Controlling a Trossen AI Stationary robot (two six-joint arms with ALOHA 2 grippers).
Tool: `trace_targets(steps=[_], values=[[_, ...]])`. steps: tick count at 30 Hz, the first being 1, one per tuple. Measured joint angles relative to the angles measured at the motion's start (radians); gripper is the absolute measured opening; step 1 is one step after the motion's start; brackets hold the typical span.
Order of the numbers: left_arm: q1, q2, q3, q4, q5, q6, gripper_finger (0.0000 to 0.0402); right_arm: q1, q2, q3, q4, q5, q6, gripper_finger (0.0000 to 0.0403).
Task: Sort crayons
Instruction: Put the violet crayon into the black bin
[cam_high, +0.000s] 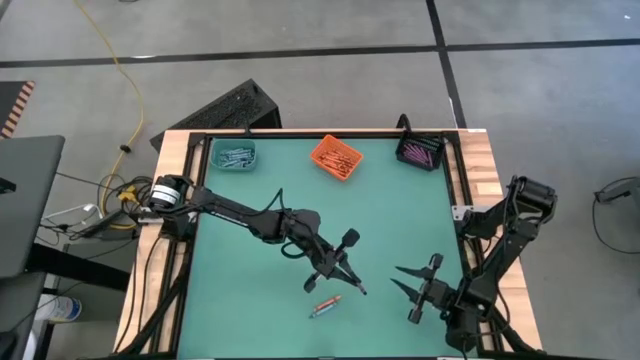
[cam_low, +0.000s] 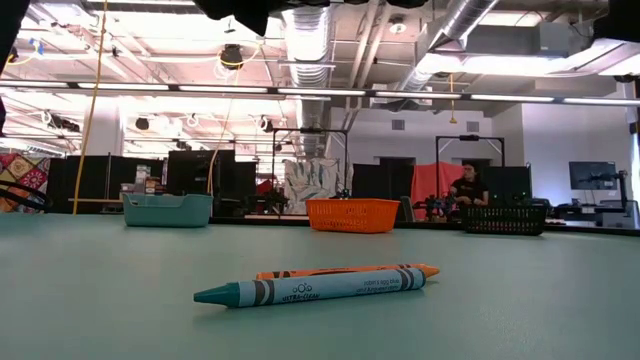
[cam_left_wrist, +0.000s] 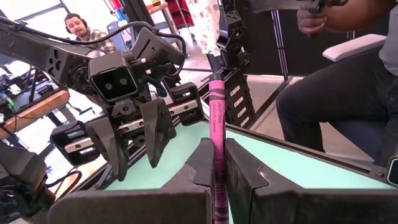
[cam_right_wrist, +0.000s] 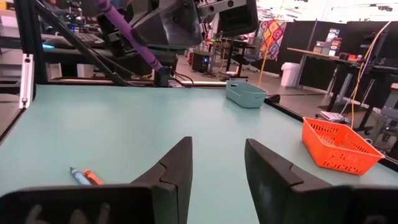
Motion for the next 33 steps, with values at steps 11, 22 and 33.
trace_targets(steps=[11, 22, 33], values=[[0.001, 0.000, 0.000, -0.006, 0.000, 0.000, 0.0000, -0.082, -0.020, 0.000, 0.047, -0.145, -0.171, 0.0142], [0.031, 0.000, 0.000, -0.032, 0.008, 0.002, 0.0000, -0.102, -0.199, 0.000, 0.014, -0.176, -0.428, 0.0142], [0.043, 0.000, 0.000, -0.020, 0.028, -0.021, 0.0000, -0.141, -0.341, 0.000, 0.002, -0.265, -0.512, 0.0142]])
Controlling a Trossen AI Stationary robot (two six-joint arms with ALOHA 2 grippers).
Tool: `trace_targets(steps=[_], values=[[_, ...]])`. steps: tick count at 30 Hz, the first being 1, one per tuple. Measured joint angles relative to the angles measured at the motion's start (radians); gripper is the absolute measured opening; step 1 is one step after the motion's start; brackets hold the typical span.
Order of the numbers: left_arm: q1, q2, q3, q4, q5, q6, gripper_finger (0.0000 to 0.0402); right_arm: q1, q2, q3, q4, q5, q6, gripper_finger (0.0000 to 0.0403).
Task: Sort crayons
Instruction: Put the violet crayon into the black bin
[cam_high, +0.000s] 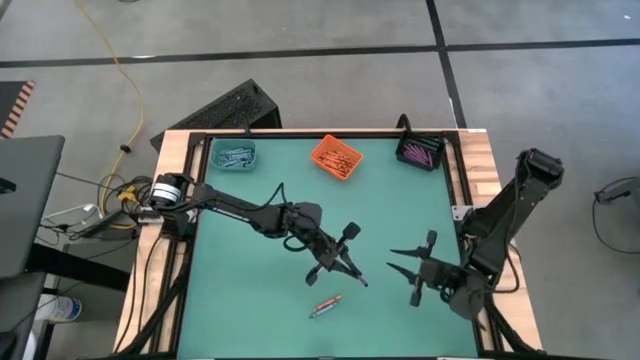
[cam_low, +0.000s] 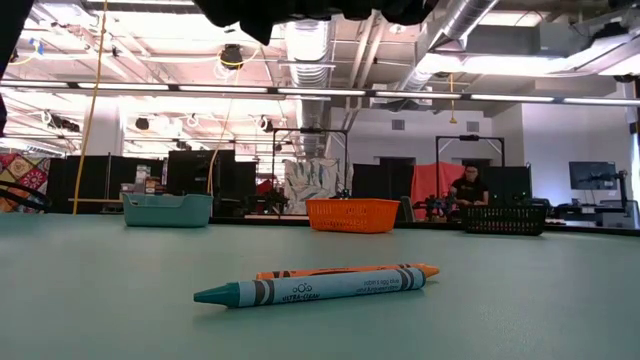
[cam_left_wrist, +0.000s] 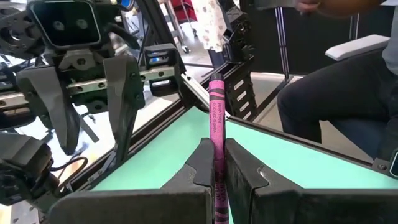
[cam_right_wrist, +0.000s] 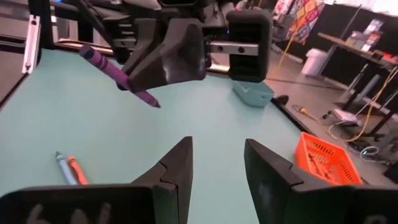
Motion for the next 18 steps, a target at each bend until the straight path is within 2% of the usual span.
trace_targets(steps=[6, 13, 18], values=[[0.000, 0.000, 0.000, -0.001, 0.000, -0.002, 0.0000, -0.044, -0.003, 0.000, 0.066, -0.098, -0.042, 0.0142], [0.003, 0.000, 0.000, 0.016, -0.001, 0.024, 0.0000, -0.046, 0.013, 0.000, 0.373, -0.104, -0.374, 0.0142], [0.009, 0.000, 0.000, 0.089, 0.034, 0.021, 0.0000, -0.075, 0.014, 0.000, 0.508, -0.202, -0.515, 0.0142]])
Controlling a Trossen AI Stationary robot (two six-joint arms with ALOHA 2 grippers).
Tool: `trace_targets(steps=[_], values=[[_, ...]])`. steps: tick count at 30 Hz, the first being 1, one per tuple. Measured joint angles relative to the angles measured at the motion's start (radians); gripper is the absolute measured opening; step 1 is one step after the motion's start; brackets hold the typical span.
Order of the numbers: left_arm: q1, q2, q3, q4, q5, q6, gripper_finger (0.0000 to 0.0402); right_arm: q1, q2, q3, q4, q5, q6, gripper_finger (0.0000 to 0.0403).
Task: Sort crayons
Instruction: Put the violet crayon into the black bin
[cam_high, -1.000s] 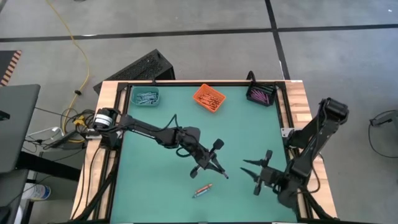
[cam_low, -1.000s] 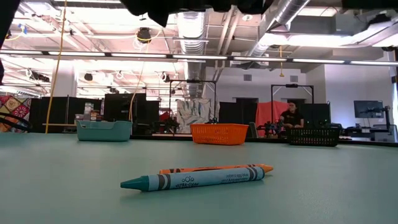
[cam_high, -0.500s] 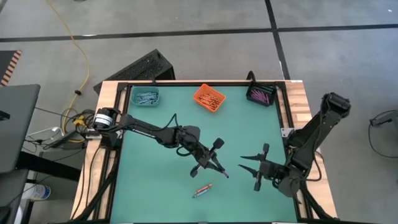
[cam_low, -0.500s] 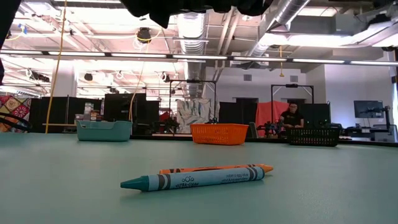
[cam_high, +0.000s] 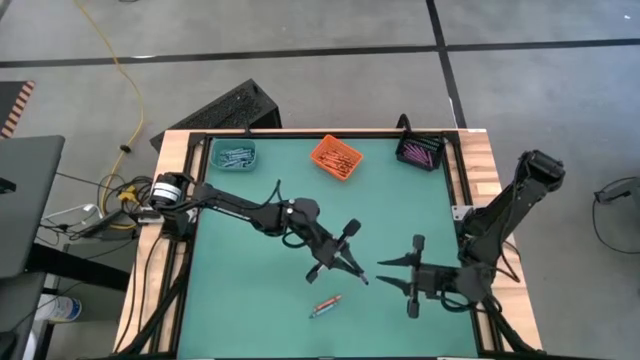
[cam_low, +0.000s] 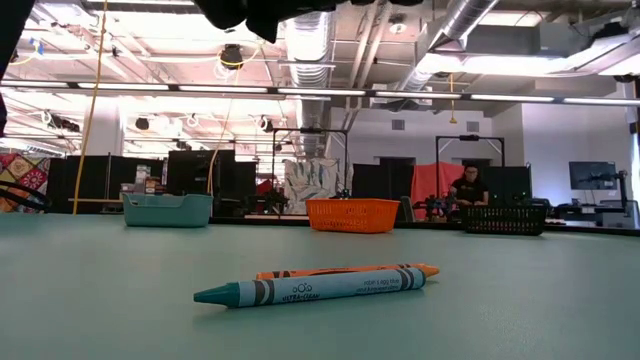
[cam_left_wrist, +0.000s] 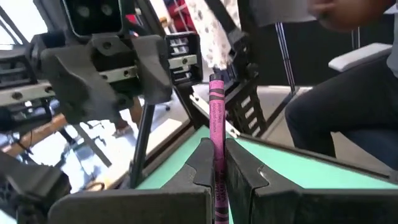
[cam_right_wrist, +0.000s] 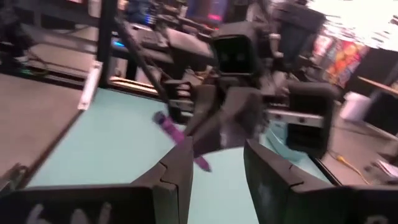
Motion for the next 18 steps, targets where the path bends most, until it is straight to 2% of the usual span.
trace_targets(steps=[4, 18], values=[[0.001, 0.000, 0.000, 0.058, 0.026, -0.015, 0.0000, -0.028, 0.000, 0.000, 0.018, -0.084, -0.034, 0.0142], [0.024, 0.000, 0.000, 0.092, 0.104, -0.092, 0.0000, -0.030, 0.000, 0.000, 0.049, -0.099, -0.098, 0.0142]])
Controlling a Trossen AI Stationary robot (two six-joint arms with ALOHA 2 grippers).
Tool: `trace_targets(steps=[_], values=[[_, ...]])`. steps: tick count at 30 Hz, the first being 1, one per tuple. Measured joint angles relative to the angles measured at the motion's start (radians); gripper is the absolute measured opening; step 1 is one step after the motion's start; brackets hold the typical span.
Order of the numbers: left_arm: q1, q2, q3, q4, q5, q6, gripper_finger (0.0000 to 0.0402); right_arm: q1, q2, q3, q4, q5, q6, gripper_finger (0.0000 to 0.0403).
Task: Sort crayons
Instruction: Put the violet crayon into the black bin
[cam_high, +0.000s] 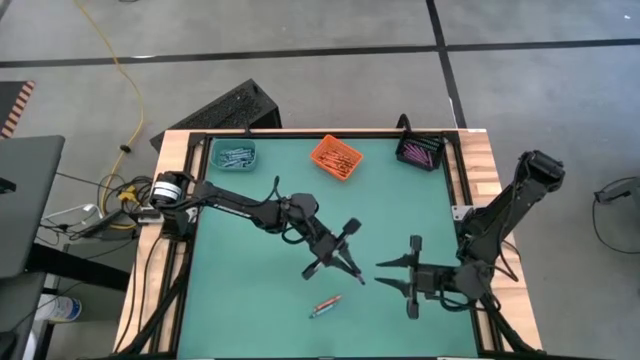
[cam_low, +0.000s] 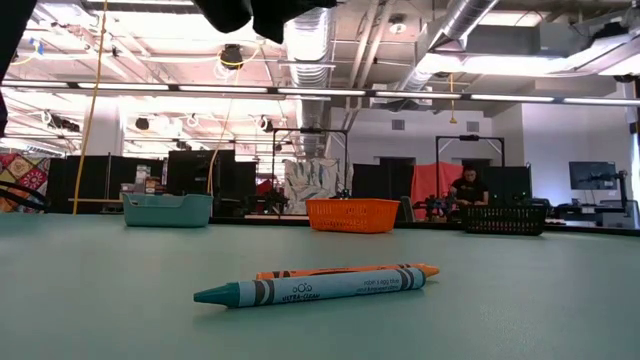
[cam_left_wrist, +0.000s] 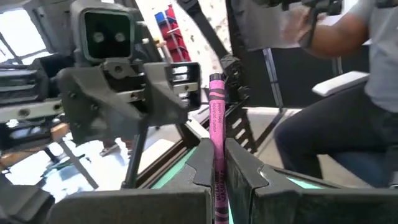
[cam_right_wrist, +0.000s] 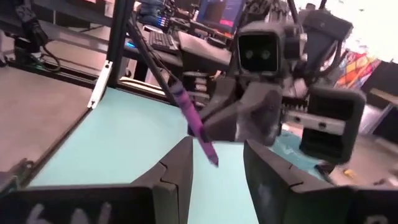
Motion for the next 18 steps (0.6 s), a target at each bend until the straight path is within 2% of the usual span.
trace_targets(steps=[6, 18], values=[[0.000, 0.000, 0.000, -0.013, 0.045, -0.007, 0.0000, 0.037, 0.000, 0.000, -0.021, -0.002, 0.175, 0.0142], [-0.004, 0.000, 0.000, -0.033, 0.044, -0.026, 0.0000, 0.030, 0.000, 0.000, -0.032, 0.000, 0.188, 0.0142]])
